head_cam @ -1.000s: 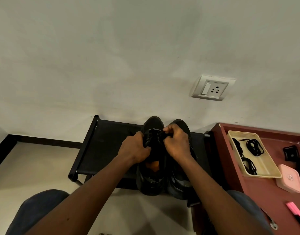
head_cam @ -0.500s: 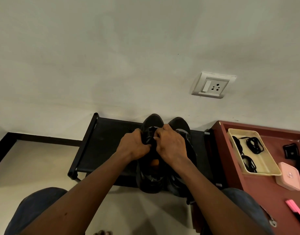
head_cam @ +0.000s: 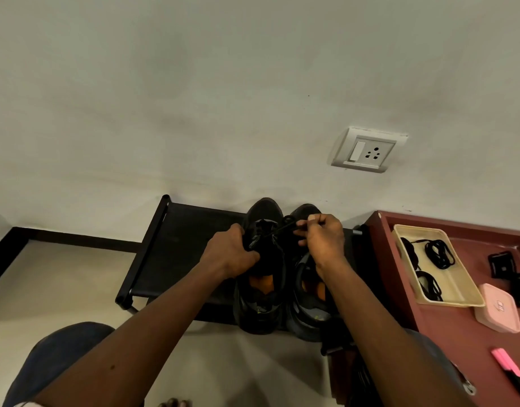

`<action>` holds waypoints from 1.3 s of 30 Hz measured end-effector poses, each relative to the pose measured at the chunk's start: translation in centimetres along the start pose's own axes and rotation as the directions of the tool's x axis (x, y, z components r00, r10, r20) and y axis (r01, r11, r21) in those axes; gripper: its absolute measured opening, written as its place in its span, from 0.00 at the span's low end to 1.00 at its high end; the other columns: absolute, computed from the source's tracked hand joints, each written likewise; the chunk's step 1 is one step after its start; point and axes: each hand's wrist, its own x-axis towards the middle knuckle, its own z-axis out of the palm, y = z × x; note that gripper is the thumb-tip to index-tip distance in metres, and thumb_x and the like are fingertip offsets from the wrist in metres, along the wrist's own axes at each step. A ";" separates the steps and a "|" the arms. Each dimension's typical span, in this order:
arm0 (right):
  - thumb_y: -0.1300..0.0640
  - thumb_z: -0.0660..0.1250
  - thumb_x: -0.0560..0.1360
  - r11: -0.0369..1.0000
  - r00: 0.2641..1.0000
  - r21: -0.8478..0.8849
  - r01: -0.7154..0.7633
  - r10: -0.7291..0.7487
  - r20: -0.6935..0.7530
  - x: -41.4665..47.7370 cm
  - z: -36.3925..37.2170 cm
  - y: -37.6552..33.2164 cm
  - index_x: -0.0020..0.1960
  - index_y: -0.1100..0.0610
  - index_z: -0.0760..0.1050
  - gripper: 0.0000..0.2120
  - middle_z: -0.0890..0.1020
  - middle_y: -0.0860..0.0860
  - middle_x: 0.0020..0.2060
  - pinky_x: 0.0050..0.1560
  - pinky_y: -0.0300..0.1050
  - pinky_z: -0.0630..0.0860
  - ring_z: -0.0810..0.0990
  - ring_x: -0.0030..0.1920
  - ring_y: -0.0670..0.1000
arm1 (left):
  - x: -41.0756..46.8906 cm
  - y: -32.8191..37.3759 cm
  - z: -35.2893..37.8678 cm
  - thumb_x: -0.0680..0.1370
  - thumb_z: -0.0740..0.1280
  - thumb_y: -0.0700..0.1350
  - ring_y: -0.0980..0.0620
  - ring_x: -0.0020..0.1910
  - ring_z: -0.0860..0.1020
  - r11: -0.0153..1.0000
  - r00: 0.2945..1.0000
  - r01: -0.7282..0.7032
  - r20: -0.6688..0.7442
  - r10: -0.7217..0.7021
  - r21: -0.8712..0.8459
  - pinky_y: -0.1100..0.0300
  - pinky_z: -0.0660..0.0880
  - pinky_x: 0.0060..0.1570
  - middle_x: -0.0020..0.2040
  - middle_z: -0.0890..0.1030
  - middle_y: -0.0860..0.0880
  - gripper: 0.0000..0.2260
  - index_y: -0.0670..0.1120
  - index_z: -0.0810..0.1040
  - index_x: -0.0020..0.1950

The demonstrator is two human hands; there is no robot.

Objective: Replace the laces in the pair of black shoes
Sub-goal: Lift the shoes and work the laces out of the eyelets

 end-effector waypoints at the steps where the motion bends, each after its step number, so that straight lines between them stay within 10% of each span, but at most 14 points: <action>1: 0.60 0.61 0.83 0.995 0.997 -0.068 0.071 -0.070 0.029 -0.2 0.0 -0.1 0.51 0.51 0.76 0.07 0.86 0.50 0.48 0.44 0.48 0.82 0.86 0.50 0.51 | 0.1 0.0 0.0 0.74 0.74 0.51 0.53 0.45 0.80 1.000 1.000 -0.003 0.002 0.003 0.003 0.57 0.82 0.44 0.49 0.79 0.51 0.21 0.51 0.71 0.63; 8: 0.55 0.68 0.78 0.538 0.730 -0.494 0.683 -0.476 0.491 -2.2 0.1 -0.5 0.70 0.49 0.75 0.21 0.77 0.46 0.64 0.65 0.49 0.76 0.73 0.67 0.48 | 0.0 0.2 0.3 0.76 0.72 0.53 0.55 0.43 0.80 0.999 0.999 -0.043 0.002 0.043 0.020 0.62 0.77 0.39 0.47 0.79 0.52 0.20 0.49 0.70 0.63; 14: 0.52 0.66 0.82 0.260 0.722 -0.679 0.687 -0.358 0.593 -3.0 1.8 0.5 0.70 0.52 0.75 0.17 0.75 0.50 0.63 0.62 0.50 0.77 0.73 0.64 0.51 | 0.0 0.5 0.5 0.76 0.72 0.50 0.56 0.41 0.79 0.998 0.998 -0.063 0.001 0.063 0.028 0.65 0.72 0.36 0.46 0.78 0.53 0.22 0.48 0.69 0.66; 28: 0.54 0.67 0.80 0.753 0.925 -0.548 0.364 -0.362 0.117 -2.6 1.1 0.0 0.46 0.47 0.76 0.05 0.80 0.41 0.39 0.45 0.48 0.75 0.79 0.42 0.46 | -0.1 0.5 1.0 0.79 0.69 0.47 0.46 0.52 0.79 0.995 0.999 -0.049 0.020 0.048 0.085 0.52 0.80 0.50 0.58 0.77 0.45 0.23 0.47 0.65 0.71; 33: 0.56 0.66 0.81 0.965 0.973 -0.204 0.162 -0.191 -0.127 -0.8 -0.9 -1.2 0.47 0.48 0.76 0.06 0.84 0.48 0.44 0.53 0.58 0.82 0.84 0.48 0.52 | -0.3 0.6 1.0 0.79 0.68 0.47 0.46 0.53 0.77 0.996 0.999 -0.038 0.016 0.037 0.084 0.53 0.77 0.50 0.59 0.75 0.45 0.23 0.48 0.64 0.71; 39: 0.60 0.67 0.77 0.740 0.869 -0.463 0.488 -0.460 0.181 -1.7 -0.9 -1.2 0.62 0.49 0.79 0.15 0.81 0.47 0.57 0.64 0.52 0.76 0.77 0.62 0.50 | -0.7 1.1 0.5 0.77 0.69 0.51 0.45 0.53 0.79 0.991 1.000 -0.028 0.006 0.027 0.130 0.45 0.81 0.55 0.58 0.75 0.46 0.24 0.49 0.65 0.70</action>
